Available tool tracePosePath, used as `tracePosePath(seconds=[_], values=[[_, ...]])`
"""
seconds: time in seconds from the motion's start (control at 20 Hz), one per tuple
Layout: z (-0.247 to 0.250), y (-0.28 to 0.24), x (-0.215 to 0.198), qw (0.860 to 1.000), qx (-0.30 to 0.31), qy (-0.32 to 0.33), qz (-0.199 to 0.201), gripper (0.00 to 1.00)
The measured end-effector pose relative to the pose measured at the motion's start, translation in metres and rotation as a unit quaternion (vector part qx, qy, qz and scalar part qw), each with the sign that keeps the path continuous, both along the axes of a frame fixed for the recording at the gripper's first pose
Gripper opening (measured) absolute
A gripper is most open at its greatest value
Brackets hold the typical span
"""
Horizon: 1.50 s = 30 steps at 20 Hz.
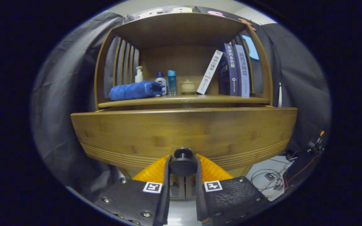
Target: Pull open the drawer, take out the items inside it, and place them on the countertop above the cabinet.
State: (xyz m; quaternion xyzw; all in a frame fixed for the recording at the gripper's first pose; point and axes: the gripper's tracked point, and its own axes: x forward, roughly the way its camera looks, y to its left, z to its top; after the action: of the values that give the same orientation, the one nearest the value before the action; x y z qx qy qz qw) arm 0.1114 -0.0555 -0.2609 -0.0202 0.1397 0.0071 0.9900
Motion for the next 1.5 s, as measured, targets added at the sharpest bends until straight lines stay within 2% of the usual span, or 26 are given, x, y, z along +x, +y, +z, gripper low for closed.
tracePosePath(seconds=[0.4, 0.7, 0.9, 0.95, 1.05, 1.15, 1.25, 1.5], values=[[-0.002, 0.003, -0.07, 1.0, 0.002, -0.002, 0.005, 0.34], [0.0, 0.005, -0.093, 1.0, 0.012, 0.004, 0.009, 0.34], [-0.002, 0.005, -0.094, 1.0, 0.003, 0.018, 0.006, 0.34], [-0.001, 0.004, -0.093, 1.0, 0.001, 0.021, 0.005, 0.38], [0.007, 0.002, -0.097, 1.0, -0.002, 0.018, 0.008, 0.59], [0.022, -0.009, -0.094, 1.0, -0.01, 0.003, -0.012, 0.8], [0.031, -0.008, -0.097, 1.0, -0.003, 0.009, -0.011, 1.0], [0.072, -0.008, -0.091, 1.0, 0.001, -0.013, -0.009, 1.0]])
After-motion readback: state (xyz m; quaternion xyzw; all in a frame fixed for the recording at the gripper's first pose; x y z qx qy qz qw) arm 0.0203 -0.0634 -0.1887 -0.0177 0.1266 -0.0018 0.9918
